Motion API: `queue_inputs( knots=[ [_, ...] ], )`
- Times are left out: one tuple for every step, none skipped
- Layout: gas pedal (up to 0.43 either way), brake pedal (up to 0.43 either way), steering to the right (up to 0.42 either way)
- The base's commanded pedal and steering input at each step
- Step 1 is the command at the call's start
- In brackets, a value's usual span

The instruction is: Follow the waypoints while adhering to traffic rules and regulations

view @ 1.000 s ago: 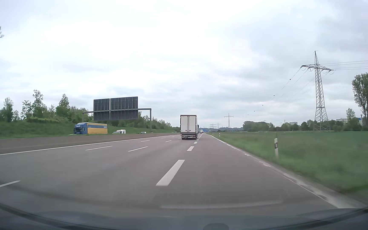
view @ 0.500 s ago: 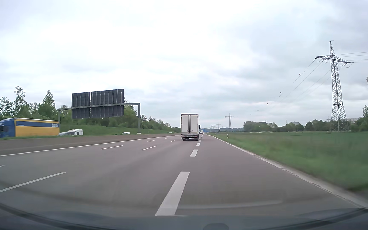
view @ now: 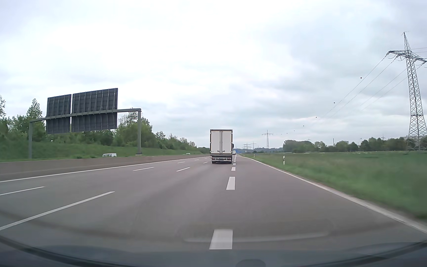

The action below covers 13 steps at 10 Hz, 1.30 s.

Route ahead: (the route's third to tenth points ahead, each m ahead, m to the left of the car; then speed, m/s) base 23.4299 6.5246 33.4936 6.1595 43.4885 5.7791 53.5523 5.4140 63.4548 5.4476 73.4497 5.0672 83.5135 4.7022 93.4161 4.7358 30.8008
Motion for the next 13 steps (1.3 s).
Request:
queue_inputs(
  knots=[
    [0.000, 0.152, 0.000],
    [0.000, 0.152, 0.000],
    [0.000, 0.140, 0.000],
    [0.000, 0.128, 0.000],
    [0.000, 0.122, 0.000],
    [0.000, 0.128, 0.000],
    [0.000, 0.134, 0.000],
    [0.000, 0.134, 0.001],
    [0.000, 0.134, 0.001],
    [0.000, 0.134, 0.001],
    [0.000, 0.134, 0.001],
    [0.000, 0.134, 0.001],
    [0.000, 0.134, 0.001]
  ],
)
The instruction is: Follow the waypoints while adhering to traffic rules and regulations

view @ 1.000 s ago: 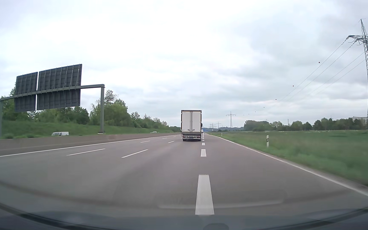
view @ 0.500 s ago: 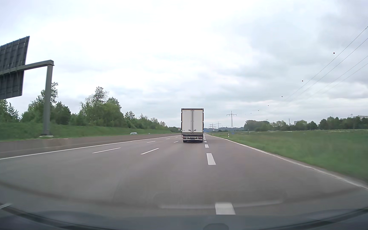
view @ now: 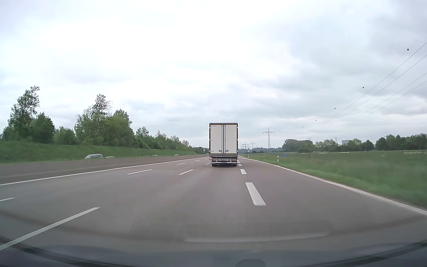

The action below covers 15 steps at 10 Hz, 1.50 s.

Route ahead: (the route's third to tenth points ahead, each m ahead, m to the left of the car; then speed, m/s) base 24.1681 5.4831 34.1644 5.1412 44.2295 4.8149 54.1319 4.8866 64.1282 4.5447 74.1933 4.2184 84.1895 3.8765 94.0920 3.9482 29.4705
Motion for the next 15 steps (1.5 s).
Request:
queue_inputs(
  knots=[
    [0.000, 0.134, 0.001],
    [0.000, 0.134, 0.001],
    [0.000, 0.140, 0.001],
    [0.000, 0.165, 0.001],
    [0.000, 0.177, 0.000],
    [0.000, 0.177, 0.000],
    [0.000, 0.165, 0.000],
    [0.000, 0.128, 0.000],
    [0.000, 0.104, -0.001],
    [0.000, 0.012, -0.001],
    [0.000, 0.000, -0.004],
    [0.000, 0.000, -0.005],
    [0.000, 0.000, -0.008],
    [0.098, 0.000, -0.012],
    [0.350, 0.000, -0.012]
  ],
)
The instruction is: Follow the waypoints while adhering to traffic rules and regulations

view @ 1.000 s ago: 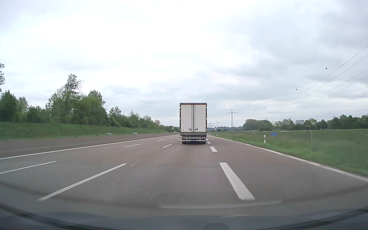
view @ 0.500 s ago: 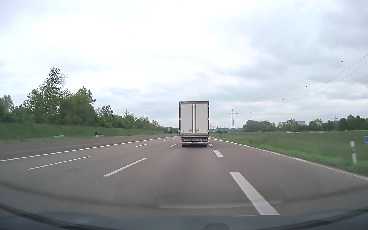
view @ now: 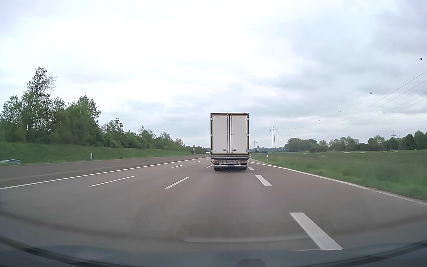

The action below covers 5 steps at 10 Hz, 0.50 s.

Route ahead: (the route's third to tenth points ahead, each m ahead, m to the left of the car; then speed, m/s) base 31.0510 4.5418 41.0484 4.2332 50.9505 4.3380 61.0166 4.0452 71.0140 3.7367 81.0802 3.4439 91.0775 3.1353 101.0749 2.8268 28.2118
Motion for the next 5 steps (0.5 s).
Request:
queue_inputs(
  knots=[
    [0.520, 0.000, -0.012],
    [0.571, 0.000, -0.012],
    [0.642, 0.000, -0.012],
    [0.713, 0.000, -0.011],
    [0.720, 0.000, -0.011]
  ],
)
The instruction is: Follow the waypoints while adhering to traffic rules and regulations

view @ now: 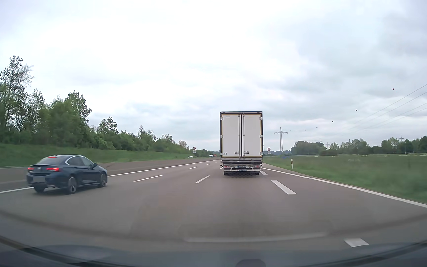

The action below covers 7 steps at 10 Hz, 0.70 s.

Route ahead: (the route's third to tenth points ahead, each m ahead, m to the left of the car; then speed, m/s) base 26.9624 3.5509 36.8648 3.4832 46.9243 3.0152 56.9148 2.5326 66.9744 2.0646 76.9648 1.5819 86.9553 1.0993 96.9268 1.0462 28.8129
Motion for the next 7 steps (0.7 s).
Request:
queue_inputs(
  knots=[
    [0.720, 0.000, -0.011],
    [0.713, 0.000, -0.011],
    [0.689, 0.000, -0.011],
    [0.650, 0.000, -0.010],
    [0.622, 0.000, -0.009],
    [0.610, 0.000, -0.009],
    [0.610, 0.000, -0.006]
  ],
)
